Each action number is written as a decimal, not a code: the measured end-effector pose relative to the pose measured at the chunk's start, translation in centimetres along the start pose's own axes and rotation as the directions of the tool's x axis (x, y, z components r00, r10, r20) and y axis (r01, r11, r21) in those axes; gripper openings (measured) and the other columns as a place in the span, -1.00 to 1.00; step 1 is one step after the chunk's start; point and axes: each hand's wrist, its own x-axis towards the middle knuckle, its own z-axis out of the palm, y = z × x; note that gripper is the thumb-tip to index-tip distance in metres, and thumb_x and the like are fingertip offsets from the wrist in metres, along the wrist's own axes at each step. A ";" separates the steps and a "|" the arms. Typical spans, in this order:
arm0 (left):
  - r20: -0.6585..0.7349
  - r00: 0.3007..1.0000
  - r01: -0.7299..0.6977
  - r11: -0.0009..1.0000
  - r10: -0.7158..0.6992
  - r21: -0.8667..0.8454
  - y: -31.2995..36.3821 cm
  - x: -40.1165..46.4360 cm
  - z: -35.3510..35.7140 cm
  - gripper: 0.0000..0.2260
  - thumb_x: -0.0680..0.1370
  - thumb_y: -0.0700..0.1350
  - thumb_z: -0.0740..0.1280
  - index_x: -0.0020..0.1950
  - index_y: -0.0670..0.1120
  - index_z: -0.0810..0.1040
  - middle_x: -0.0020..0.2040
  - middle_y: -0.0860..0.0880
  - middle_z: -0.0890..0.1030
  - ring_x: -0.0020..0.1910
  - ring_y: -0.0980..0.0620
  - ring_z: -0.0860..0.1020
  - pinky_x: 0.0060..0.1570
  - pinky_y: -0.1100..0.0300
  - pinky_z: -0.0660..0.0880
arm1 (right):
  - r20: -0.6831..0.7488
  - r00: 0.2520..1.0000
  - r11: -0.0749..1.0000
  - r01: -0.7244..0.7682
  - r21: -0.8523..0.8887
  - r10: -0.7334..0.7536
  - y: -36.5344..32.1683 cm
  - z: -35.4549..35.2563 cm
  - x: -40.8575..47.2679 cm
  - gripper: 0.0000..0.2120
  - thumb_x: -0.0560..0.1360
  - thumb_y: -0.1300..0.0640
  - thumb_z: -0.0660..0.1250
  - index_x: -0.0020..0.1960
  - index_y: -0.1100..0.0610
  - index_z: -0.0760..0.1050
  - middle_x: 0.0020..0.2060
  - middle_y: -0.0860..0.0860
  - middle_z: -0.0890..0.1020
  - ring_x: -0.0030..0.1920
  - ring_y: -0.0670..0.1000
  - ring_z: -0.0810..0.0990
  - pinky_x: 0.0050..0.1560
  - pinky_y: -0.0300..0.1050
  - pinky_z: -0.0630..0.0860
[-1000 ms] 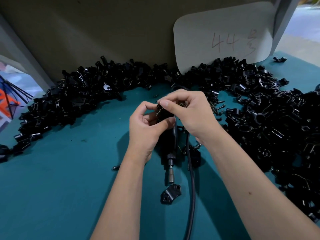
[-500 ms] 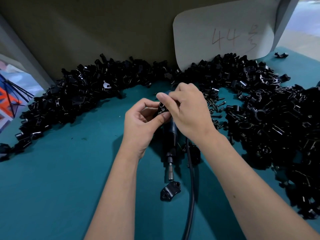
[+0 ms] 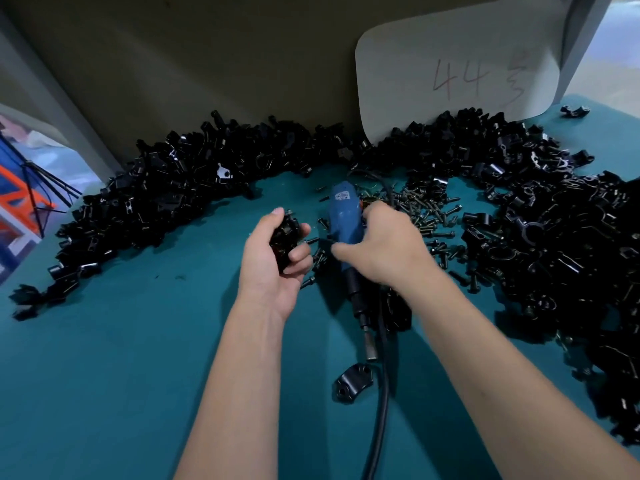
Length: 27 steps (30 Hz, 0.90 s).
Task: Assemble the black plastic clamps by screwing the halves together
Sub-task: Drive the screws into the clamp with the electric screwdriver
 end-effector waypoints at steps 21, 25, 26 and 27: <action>0.111 0.877 0.239 0.626 -0.467 0.742 1.4 -0.5 -1.2 -0.79 0.62 -0.12 0.20 -0.22 0.01 0.32 -0.42 -0.04 0.30 -0.62 0.14 0.18 -0.62 0.44 0.03 | -0.160 0.971 -0.145 0.187 0.972 0.178 0.1 -6.4 -0.2 -0.62 0.53 -0.18 0.46 -0.02 0.07 0.38 -0.35 -0.04 0.49 -0.44 -0.06 0.42 -0.34 -0.17 0.45; 0.055 0.897 0.232 0.574 -0.439 0.785 1.1 -0.6 -0.6 -0.83 0.63 -0.10 0.22 -0.15 0.00 0.33 -0.44 -0.03 0.31 -0.61 0.14 0.18 -0.60 0.43 0.04 | -0.126 0.975 -0.201 0.162 0.966 0.181 -0.3 -6.4 -0.3 -0.63 0.54 -0.16 0.44 -0.17 0.04 0.35 -0.40 -0.05 0.45 -0.47 -0.07 0.37 -0.41 -0.18 0.40; 0.049 0.902 0.226 0.564 -0.429 0.794 1.1 -0.6 -0.5 -0.84 0.63 -0.10 0.23 -0.14 0.01 0.33 -0.45 -0.03 0.31 -0.60 0.13 0.18 -0.59 0.43 0.04 | -0.122 0.977 -0.194 0.156 0.968 0.175 -0.3 -6.3 -0.3 -0.63 0.54 -0.15 0.45 -0.18 0.03 0.35 -0.40 -0.05 0.44 -0.47 -0.07 0.36 -0.41 -0.18 0.39; 0.045 0.906 0.218 0.553 -0.422 0.804 1.1 -0.6 -0.4 -0.85 0.63 -0.10 0.23 -0.12 0.02 0.33 -0.45 -0.02 0.31 -0.59 0.13 0.17 -0.57 0.42 0.03 | -0.117 0.978 -0.191 0.150 0.970 0.171 -0.3 -6.3 -0.3 -0.64 0.53 -0.12 0.46 -0.19 0.03 0.34 -0.40 -0.05 0.43 -0.47 -0.07 0.35 -0.41 -0.18 0.38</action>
